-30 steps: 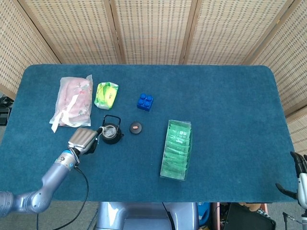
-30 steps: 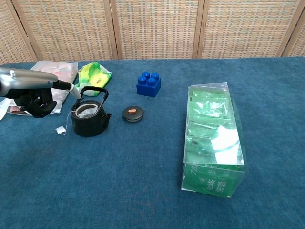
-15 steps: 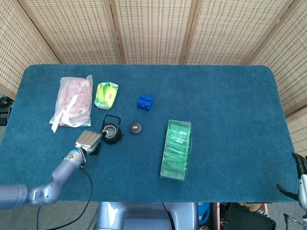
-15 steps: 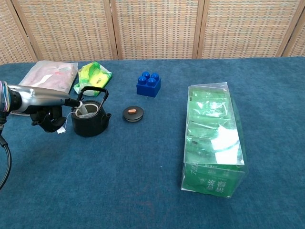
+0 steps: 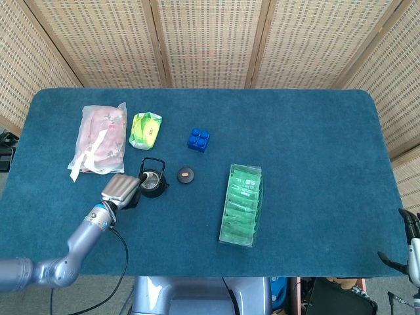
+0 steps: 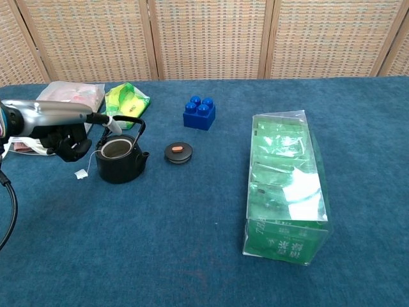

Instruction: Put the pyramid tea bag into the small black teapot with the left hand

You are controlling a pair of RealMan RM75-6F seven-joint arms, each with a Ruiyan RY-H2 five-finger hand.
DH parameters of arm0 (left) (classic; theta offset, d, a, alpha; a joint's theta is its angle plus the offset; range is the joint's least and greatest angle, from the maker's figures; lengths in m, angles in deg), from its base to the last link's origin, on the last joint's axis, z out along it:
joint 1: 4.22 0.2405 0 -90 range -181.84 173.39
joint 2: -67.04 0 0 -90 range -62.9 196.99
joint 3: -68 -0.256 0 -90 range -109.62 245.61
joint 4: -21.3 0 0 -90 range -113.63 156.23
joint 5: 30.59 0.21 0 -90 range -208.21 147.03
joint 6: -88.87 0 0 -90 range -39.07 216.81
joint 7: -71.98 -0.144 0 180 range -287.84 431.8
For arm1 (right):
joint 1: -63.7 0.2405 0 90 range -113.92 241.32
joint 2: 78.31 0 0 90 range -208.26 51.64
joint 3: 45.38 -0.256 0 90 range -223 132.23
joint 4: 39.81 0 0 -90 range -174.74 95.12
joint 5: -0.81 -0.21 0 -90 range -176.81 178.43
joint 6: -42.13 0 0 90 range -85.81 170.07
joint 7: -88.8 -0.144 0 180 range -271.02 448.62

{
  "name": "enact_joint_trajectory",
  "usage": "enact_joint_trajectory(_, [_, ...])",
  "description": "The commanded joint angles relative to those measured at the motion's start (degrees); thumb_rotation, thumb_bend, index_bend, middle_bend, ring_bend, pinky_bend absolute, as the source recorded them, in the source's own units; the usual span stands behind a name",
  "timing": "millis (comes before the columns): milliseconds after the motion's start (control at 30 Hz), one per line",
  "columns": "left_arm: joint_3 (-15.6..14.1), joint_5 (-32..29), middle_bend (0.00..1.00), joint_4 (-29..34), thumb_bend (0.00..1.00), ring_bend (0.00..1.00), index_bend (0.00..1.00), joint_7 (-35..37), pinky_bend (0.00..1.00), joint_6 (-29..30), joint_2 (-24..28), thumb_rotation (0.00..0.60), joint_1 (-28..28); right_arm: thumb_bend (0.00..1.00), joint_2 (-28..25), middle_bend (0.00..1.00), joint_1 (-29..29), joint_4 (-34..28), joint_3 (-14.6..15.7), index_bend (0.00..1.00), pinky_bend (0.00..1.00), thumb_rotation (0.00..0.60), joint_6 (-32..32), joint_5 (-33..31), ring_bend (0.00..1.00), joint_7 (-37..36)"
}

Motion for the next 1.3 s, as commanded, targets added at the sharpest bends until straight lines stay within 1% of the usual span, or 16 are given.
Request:
enact_joint_trajectory(33, [0.6, 5.1, 0.76, 2.1, 0.75, 0.71, 0.11, 3.1, 0.64, 3.7, 1.2, 0.6, 2.9, 0.01, 0.0, 0.2, 0.0, 0.0, 0.0, 0.12, 0.16, 0.576, 0.0, 0.1, 0.09, 0.0])
enact_joint_trajectory(133, [0.6, 7.4, 0.69, 3.0, 0.75, 0.64, 0.11, 4.1, 0.61, 5.4, 1.8, 0.6, 4.2, 0.01, 0.0, 0.2, 0.1, 0.0, -0.1, 0.12, 0.16, 0.572, 0.0, 0.2, 0.09, 0.0])
enact_joint_trajectory(167, [0.5, 8.5, 0.64, 3.5, 0.75, 0.6, 0.11, 4.6, 0.6, 6.4, 2.1, 0.6, 4.9, 0.01, 0.0, 0.2, 0.1, 0.0, -0.1, 0.12, 0.16, 0.573, -0.1, 0.2, 0.09, 0.0])
enact_joint_trajectory(200, [0.2, 10.6, 0.6, 4.5, 0.75, 0.56, 0.11, 5.8, 0.58, 8.4, 2.8, 0.6, 6.4, 0.01, -0.1, 0.2, 0.2, 0.0, -0.2, 0.12, 0.16, 0.575, -0.1, 0.3, 0.09, 0.0])
enact_joint_trajectory(233, [0.2, 13.0, 0.56, 5.7, 0.75, 0.52, 0.11, 7.8, 0.56, 12.9, 3.6, 0.6, 9.1, 0.01, -0.2, 0.2, 0.3, 0.1, -0.3, 0.12, 0.16, 0.574, -0.3, 0.4, 0.09, 0.0])
enact_joint_trajectory(267, [-0.5, 15.4, 0.53, 6.1, 0.75, 0.49, 0.11, 8.8, 0.53, 15.1, 3.9, 0.6, 10.8, 0.01, -0.2, 0.2, 0.3, 0.1, -0.3, 0.12, 0.16, 0.576, -0.3, 0.5, 0.09, -0.1])
enact_joint_trajectory(300, [-1.3, 17.6, 0.48, 6.4, 0.75, 0.44, 0.11, 9.7, 0.49, 17.1, 4.4, 0.6, 12.6, 0.01, -0.3, 0.2, 0.4, 0.1, -0.3, 0.12, 0.16, 0.575, -0.4, 0.6, 0.09, -0.2])
enact_joint_trajectory(400, [-2.2, 20.0, 0.35, 6.8, 0.74, 0.3, 0.11, 11.0, 0.33, 20.0, 5.5, 0.6, 15.5, 0.01, -0.4, 0.2, 0.5, 0.1, -0.4, 0.12, 0.16, 0.577, -0.6, 1.1, 0.09, -0.1])
enact_joint_trajectory(533, [-3.6, 23.6, 0.2, 7.0, 0.67, 0.15, 0.11, 12.3, 0.17, 24.5, 6.5, 0.6, 19.8, 0.01, -0.6, 0.2, 0.9, -0.3, -0.4, 0.12, 0.16, 0.578, -0.9, 2.1, 0.09, 0.2])
enact_joint_trajectory(667, [-5.4, 27.2, 0.11, 6.6, 0.61, 0.06, 0.11, 13.3, 0.02, 28.1, 7.0, 0.6, 23.9, 0.01, -0.7, 0.2, 1.5, -0.6, -0.4, 0.12, 0.16, 0.576, -1.0, 3.0, 0.09, 0.6])
enact_joint_trajectory(767, [-6.2, 29.8, 0.07, 5.9, 0.57, 0.02, 0.11, 14.7, 0.0, 31.3, 6.7, 0.6, 27.1, 0.01, -0.6, 0.2, 1.8, -0.8, -0.4, 0.12, 0.16, 0.577, -1.2, 3.7, 0.09, 0.9])
enact_joint_trajectory(833, [-7.6, 33.1, 0.05, 4.9, 0.55, 0.01, 0.11, 16.1, 0.0, 36.2, 6.0, 0.6, 31.3, 0.01, -0.5, 0.2, 2.1, -1.4, -0.1, 0.12, 0.16, 0.576, -1.9, 5.1, 0.09, 1.4])
enact_joint_trajectory(900, [-8.3, 35.0, 0.05, 4.0, 0.54, 0.0, 0.11, 16.3, 0.0, 38.2, 5.5, 0.6, 33.4, 0.01, -0.6, 0.2, 2.1, -1.9, 0.0, 0.12, 0.16, 0.575, -2.3, 5.8, 0.09, 1.9])
enact_joint_trajectory(1033, [-9.3, 36.7, 0.04, 4.3, 0.53, 0.0, 0.11, 17.8, 0.0, 40.6, 5.9, 0.6, 37.6, 0.01, -1.0, 0.2, 2.1, -3.5, 0.6, 0.12, 0.16, 0.575, -3.3, 7.6, 0.09, 3.5])
enact_joint_trajectory(1167, [-10.2, 39.4, 0.03, 4.4, 0.53, 0.0, 0.11, 18.0, 0.0, 42.0, 5.9, 0.6, 40.4, 0.01, -1.1, 0.2, 2.2, -4.5, 1.1, 0.12, 0.16, 0.573, -3.9, 8.8, 0.09, 4.4])
enact_joint_trajectory(1300, [-10.3, 40.7, 0.03, 4.4, 0.53, 0.0, 0.11, 17.9, 0.0, 42.1, 5.7, 0.6, 41.7, 0.01, -1.1, 0.2, 2.3, -4.8, 1.4, 0.12, 0.16, 0.576, -3.6, 9.0, 0.09, 4.6])
